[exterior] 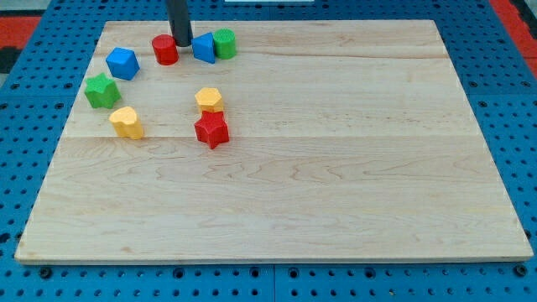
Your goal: Push the green circle along with the blue triangle into red circle
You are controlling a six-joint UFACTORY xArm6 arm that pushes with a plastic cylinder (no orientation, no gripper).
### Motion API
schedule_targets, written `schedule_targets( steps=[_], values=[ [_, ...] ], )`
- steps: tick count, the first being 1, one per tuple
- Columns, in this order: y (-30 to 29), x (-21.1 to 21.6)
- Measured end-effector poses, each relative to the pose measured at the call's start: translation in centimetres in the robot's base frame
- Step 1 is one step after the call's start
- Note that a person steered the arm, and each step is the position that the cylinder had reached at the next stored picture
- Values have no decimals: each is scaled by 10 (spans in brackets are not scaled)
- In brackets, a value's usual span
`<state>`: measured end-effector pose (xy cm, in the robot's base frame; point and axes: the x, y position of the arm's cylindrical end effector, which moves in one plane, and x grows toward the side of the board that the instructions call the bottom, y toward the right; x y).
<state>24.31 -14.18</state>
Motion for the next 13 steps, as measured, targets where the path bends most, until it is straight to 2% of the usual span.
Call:
schedule_targets(
  steps=[2,3,4,6,7,8,11,13],
  values=[
    [54,-50],
    [122,-39],
    [132,-24],
    [85,-38],
    [82,-36],
    [82,-21],
    [107,-19],
    [115,11]
  ],
)
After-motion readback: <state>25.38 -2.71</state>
